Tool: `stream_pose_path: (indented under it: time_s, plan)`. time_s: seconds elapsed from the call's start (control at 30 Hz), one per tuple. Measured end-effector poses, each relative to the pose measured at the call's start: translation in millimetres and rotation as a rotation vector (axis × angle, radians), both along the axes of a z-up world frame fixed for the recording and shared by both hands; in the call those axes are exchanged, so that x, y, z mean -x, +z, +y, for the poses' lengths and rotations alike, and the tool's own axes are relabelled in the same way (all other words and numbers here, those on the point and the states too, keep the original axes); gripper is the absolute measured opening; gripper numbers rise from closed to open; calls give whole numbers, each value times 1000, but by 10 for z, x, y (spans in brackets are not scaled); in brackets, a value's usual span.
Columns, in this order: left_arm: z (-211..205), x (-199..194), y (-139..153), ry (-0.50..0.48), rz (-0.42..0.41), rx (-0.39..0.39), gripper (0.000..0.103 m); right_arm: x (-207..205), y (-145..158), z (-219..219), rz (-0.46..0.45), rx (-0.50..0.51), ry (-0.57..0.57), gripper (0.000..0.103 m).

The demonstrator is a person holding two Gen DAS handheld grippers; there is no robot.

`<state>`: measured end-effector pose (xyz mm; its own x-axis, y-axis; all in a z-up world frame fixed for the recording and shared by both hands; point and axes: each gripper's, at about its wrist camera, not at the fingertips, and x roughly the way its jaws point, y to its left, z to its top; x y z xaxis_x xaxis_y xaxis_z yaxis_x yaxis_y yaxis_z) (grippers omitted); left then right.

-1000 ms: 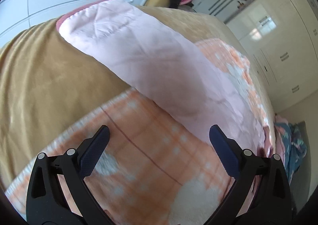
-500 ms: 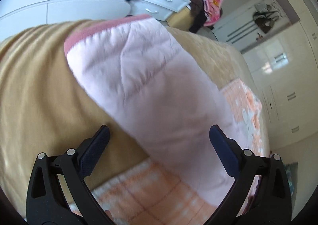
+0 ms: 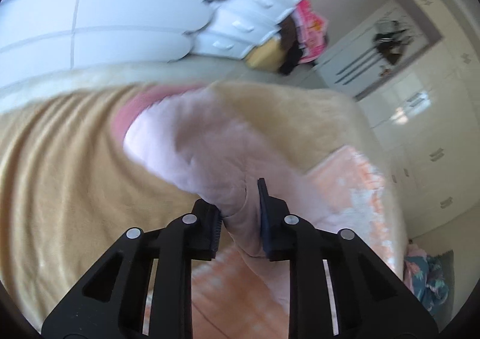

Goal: Fold large clothes
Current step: 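Close the left gripper on the other sleeve cuff and lift, then carry the held sleeve with the left gripper across the jacket front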

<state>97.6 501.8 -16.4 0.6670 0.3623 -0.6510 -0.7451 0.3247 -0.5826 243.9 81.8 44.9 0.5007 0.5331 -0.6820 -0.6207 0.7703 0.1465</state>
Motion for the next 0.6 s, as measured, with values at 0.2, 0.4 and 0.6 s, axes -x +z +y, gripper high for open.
stream_pose_path:
  time_s: [0.2, 0.4, 0.6]
  plan:
    - [-398, -81, 710, -91, -65, -134, 11, 32, 105, -270, 3, -33, -33, 99]
    - [-846, -215, 1250, -156, -104, -236, 11, 54, 300, -664, -25, -72, -94, 99]
    - [-1274, -362, 1630, -227, -129, -310, 11, 75, 442, -1072, -45, -109, -148, 99]
